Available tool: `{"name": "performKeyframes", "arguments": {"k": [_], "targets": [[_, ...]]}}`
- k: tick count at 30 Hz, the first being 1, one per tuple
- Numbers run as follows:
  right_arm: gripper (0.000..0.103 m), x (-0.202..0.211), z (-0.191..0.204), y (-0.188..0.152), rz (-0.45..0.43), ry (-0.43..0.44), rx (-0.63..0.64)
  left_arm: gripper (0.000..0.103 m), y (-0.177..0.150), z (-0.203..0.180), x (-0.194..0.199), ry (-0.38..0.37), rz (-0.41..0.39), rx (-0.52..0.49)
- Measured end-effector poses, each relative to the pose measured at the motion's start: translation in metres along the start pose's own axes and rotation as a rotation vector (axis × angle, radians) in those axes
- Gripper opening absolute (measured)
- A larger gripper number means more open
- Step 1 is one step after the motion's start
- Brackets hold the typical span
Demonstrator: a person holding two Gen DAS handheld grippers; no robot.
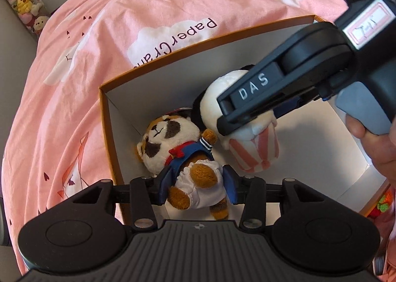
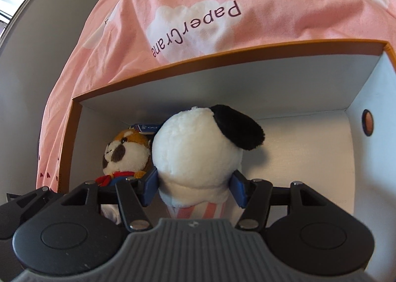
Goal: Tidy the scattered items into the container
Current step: 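Open both tools to release the plushes in the box and withdraw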
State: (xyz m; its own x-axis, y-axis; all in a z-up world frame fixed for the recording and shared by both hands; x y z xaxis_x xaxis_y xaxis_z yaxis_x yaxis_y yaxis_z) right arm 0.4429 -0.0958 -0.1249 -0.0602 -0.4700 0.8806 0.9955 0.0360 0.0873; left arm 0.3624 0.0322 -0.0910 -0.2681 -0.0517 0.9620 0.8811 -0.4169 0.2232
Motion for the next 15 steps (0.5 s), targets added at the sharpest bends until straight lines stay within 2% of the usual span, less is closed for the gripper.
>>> {"name": "performKeyframes", "arguments": {"k": [15], "targets": [[0.063,-0.013,0.002,-0.004,0.003,0.018,-0.029,0.053,-0.017,0.0,0.017,-0.039,-0.044,0.006]]}}
Point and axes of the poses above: each gripper's, at about its wrist camera, not at the fingertips, and x roughly against the way its jaws point, z to its left, y to its top, the point moved 1 cm from there along -x, roughly the way its jaws point, and after that the axes turned 10 degrees about z, right-handed, at the moved point
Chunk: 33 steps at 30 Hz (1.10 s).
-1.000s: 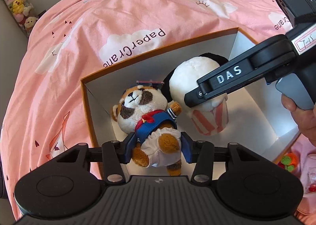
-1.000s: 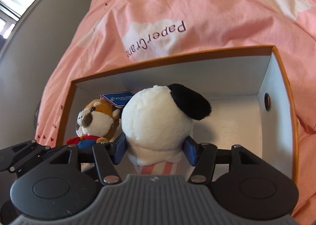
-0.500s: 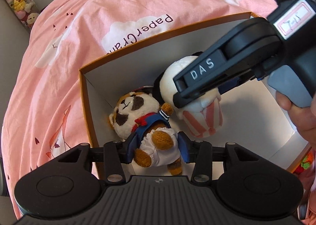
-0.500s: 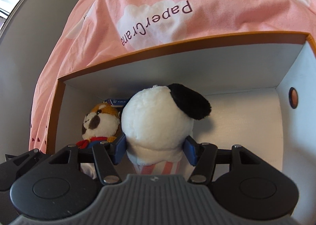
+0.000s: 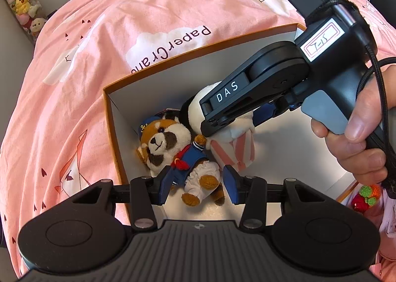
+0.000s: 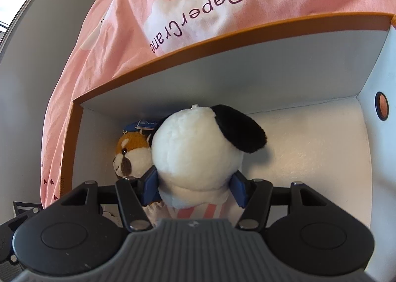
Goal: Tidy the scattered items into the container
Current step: 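Open both tools to release the plushes in the box and withdraw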
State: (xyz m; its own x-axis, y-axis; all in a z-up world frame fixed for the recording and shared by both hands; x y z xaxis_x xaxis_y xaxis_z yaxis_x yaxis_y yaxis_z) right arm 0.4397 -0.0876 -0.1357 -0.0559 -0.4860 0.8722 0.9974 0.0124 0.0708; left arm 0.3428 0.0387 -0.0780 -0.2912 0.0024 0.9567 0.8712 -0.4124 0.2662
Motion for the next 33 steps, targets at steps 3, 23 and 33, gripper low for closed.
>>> {"name": "performKeyframes", "arguments": {"k": [3,23,33], "targets": [[0.064,0.001,0.005,-0.003,-0.006,-0.016,0.022,0.053,-0.001,-0.001,0.001,-0.002,-0.009,0.003],[0.078,0.045,0.019,-0.019,-0.102,-0.104,0.095,0.053,-0.019,-0.01,0.054,-0.008,-0.077,0.025],[0.073,0.101,0.038,-0.072,-0.208,-0.084,0.213,0.053,-0.051,-0.024,0.094,0.029,-0.099,0.014]]}}
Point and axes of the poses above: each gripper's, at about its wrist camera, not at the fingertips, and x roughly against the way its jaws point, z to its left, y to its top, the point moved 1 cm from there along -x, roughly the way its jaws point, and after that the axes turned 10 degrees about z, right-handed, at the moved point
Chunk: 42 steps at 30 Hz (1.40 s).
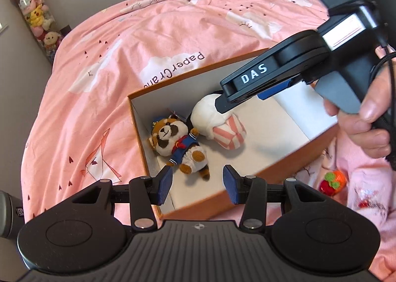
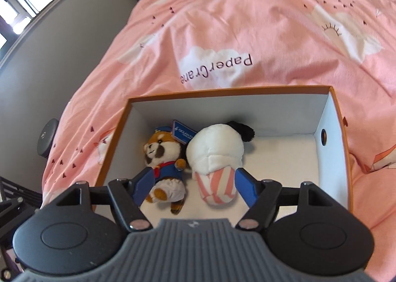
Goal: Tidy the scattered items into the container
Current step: 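Open both tools to release the plushes in the box and withdraw, then move left tool to the pink pom-pom while right tool approaches the crocheted bunny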
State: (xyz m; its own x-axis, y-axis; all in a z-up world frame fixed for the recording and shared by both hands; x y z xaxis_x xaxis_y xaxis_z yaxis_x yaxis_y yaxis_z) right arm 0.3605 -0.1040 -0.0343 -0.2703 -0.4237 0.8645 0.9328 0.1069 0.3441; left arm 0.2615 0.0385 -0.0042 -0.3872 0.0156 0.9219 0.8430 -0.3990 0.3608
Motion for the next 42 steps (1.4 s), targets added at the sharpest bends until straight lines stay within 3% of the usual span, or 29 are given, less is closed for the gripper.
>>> {"name": "performKeyframes", "arguments": {"k": [13,27,36,42], "targets": [[0.073,0.084,0.015,-0.08,-0.122,0.064,0.091,0.053,-0.037,-0.027,0.04,0.048,0.025,0.003],[0.073,0.116,-0.004,-0.168,-0.188,0.029,0.093,0.054,-0.078,-0.063,0.054,0.111,0.03,-0.002],[0.073,0.108,-0.024,-0.216,-0.157,-0.023,0.036,0.055,-0.108,-0.073,0.048,-0.006,0.042,0.088],[0.073,0.095,-0.037,-0.246,-0.096,-0.032,-0.004,0.058,-0.133,-0.076,0.037,-0.126,0.046,0.17]]}}
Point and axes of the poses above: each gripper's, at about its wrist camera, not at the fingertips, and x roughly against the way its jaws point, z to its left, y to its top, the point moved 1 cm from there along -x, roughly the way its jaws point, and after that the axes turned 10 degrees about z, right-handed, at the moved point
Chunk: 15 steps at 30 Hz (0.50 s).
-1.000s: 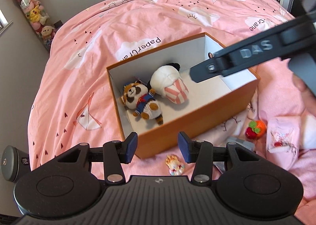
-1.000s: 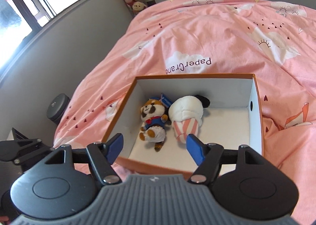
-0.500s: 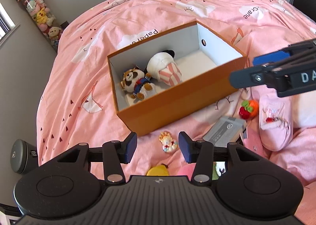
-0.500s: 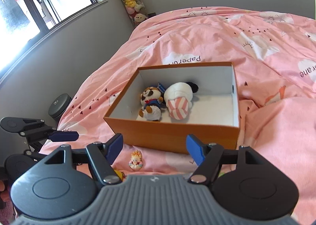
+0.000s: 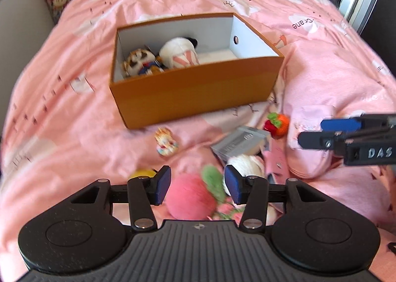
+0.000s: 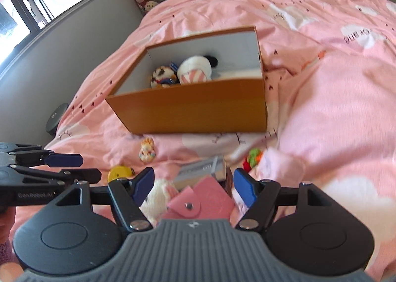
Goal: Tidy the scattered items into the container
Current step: 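Move left tool to the pink pom-pom while right tool approaches the crocheted bunny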
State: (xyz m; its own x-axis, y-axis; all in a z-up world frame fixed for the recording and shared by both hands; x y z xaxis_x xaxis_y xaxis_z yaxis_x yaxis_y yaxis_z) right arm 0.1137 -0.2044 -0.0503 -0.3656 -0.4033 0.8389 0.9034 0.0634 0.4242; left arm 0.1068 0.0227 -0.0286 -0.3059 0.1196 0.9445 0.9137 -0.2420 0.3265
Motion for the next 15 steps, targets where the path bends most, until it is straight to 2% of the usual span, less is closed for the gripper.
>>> {"name": "performKeyframes", "arguments": {"k": [5,11,13,15], "targets": [[0.072,-0.012,-0.009,-0.02,0.073,0.017,-0.043,0.058,-0.017,-0.004,-0.015,-0.054,0.032,0.021],[0.072,-0.024,0.002,-0.039,0.122,0.036,-0.011,0.059,-0.034,-0.009,-0.025,-0.074,0.071,0.022],[0.068,-0.028,0.007,-0.042,0.134,0.038,0.01,0.06,-0.038,-0.009,-0.029,-0.092,0.085,0.025],[0.058,-0.029,0.012,-0.043,0.141,0.031,0.036,0.06,-0.042,-0.008,-0.034,-0.097,0.102,0.029]]}}
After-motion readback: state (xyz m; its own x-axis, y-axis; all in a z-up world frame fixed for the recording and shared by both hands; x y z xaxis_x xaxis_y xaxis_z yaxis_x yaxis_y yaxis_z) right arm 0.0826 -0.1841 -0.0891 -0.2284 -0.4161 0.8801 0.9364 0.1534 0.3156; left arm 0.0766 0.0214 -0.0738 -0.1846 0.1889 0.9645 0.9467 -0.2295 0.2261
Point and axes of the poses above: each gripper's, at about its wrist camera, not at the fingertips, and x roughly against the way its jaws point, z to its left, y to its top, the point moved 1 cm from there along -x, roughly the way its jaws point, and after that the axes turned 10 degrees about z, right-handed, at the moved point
